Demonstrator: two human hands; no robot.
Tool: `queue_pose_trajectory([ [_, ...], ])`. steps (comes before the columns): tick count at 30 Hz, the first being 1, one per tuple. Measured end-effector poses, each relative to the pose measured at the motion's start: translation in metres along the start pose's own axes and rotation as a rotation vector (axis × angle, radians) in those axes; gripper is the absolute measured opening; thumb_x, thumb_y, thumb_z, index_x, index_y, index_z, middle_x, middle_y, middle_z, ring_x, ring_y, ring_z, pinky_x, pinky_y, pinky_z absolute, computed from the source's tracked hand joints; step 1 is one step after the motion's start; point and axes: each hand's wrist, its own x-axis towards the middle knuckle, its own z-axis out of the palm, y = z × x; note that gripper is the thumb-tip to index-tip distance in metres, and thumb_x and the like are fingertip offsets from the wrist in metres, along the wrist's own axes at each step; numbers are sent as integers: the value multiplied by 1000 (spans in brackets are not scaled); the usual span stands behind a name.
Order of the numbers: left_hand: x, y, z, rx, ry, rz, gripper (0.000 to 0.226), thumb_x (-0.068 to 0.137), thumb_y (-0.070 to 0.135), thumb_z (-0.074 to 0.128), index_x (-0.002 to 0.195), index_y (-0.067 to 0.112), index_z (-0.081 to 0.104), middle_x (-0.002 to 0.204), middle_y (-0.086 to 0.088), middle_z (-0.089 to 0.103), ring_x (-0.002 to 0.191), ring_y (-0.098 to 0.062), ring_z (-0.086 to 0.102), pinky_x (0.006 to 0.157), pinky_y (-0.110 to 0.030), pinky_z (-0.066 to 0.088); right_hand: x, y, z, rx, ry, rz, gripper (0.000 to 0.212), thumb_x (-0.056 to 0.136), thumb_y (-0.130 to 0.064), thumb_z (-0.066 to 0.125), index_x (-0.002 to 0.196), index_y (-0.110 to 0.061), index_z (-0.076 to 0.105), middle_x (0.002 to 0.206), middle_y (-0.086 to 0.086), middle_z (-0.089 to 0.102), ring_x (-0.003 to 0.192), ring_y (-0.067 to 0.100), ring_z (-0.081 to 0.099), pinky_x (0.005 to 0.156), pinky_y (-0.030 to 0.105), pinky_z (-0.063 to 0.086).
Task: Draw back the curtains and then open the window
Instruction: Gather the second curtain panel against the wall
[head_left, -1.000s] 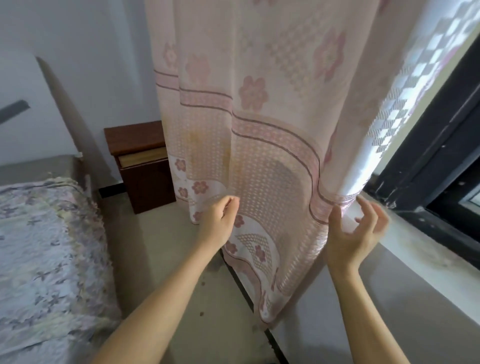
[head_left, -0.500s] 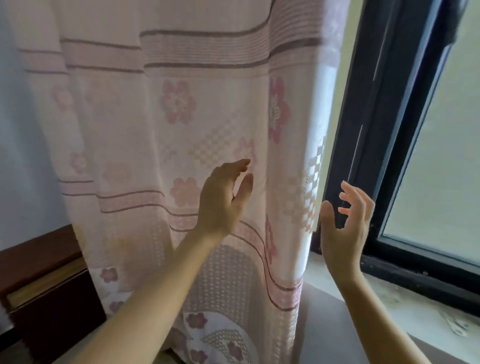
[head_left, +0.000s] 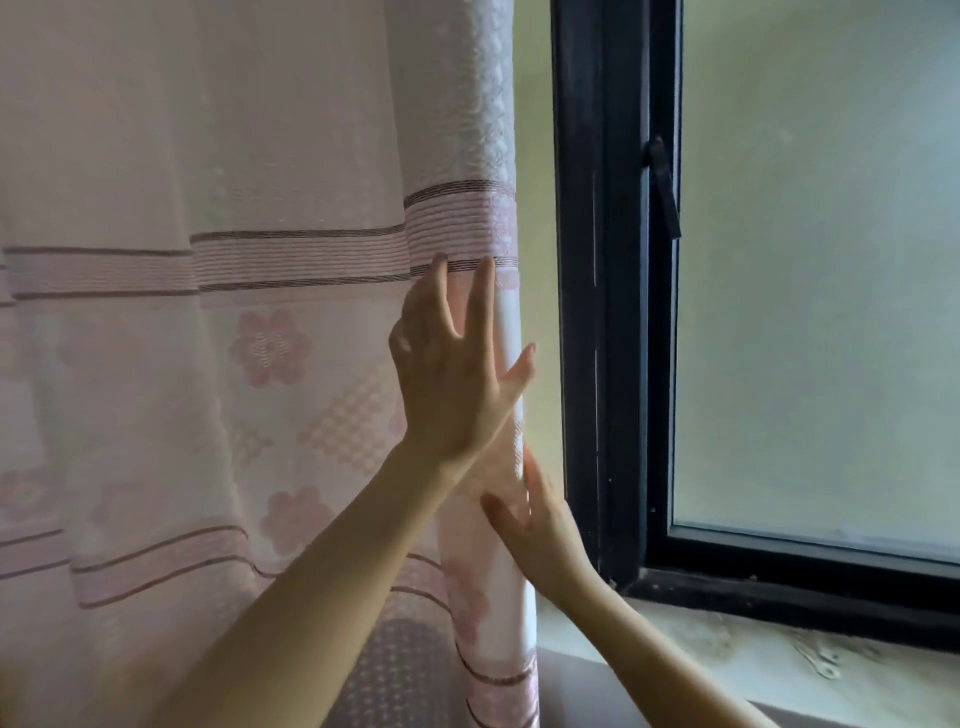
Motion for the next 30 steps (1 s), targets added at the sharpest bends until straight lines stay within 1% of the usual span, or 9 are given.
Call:
queue_pose_trajectory([
  [3, 9, -4, 9, 99, -29, -6, 68, 71, 51, 49, 128, 17, 36, 130, -28, 51, 116, -43, 53, 86, -51, 48, 2, -1, 10, 16, -12, -22, 53, 87, -26, 48, 137, -26, 29, 127, 7, 51, 113, 21, 50, 97, 42, 44],
  [7, 31, -13, 16, 220, -62, -134, 73, 65, 41, 60, 131, 18, 38, 129, -27, 54, 112, -41, 57, 80, -51, 50, 16, 8, 15, -42, -71, -59, 54, 83, -37, 44, 134, -24, 32, 123, 5, 50, 111, 19, 50, 94, 34, 44],
  [10, 40, -30, 18, 244, -86, -176, 80, 61, 14, 69, 134, 17, 36, 129, -28, 53, 109, -42, 58, 77, -51, 50, 32, 6, 11, -74, -105, -143, 68, 80, -59, 35, 138, -27, 25, 137, -6, 37, 121, 6, 38, 101, 27, 35],
  [13, 40, -49, 17, 228, -104, -141, 80, 65, -7, 57, 137, 16, 28, 130, -30, 51, 102, -44, 59, 69, -47, 52, 58, -3, 5, -82, -53, -230, 98, 64, -86, 13, 139, -25, 25, 144, 0, 32, 130, 15, 33, 108, 34, 29],
  [15, 41, -61, 17, 207, -117, -155, 80, 68, -12, 52, 139, 14, 26, 131, -34, 47, 104, -48, 56, 67, -48, 51, 78, -16, 2, -114, 24, -281, 96, 65, -84, 11, 140, -25, 25, 146, 6, 32, 130, 24, 32, 106, 37, 29],
  [17, 40, -73, 19, 252, -102, -195, 80, 70, -8, 57, 140, 14, 26, 132, -36, 44, 108, -51, 52, 71, -51, 51, 99, -31, 1, -168, 96, -314, 83, 72, -72, 21, 140, -26, 24, 147, 12, 28, 130, 29, 31, 106, 42, 29],
  [21, 32, -98, 26, 312, -63, -281, 84, 73, 21, 69, 137, 24, 15, 139, -37, 35, 122, -56, 39, 88, -63, 41, 139, -59, 10, -171, 148, -315, 67, 85, -49, 43, 141, -21, 20, 151, 20, 18, 133, 36, 23, 109, 43, 24],
  [24, 29, -105, 27, 277, -46, -376, 80, 77, 48, 54, 139, 25, 9, 144, -36, 26, 131, -53, 29, 96, -64, 34, 163, -76, 25, -135, 160, -347, 71, 83, -45, 44, 142, -21, 15, 149, 21, 17, 133, 37, 22, 108, 46, 24],
  [30, 36, -125, 32, 81, -117, -808, 105, 75, 45, 66, 144, 22, -11, 155, -22, -7, 142, -42, -4, 111, -58, 12, 188, -68, 54, -19, 171, -373, 74, 86, -15, 50, 143, -12, 4, 151, 24, 10, 136, 38, 19, 111, 44, 21],
])
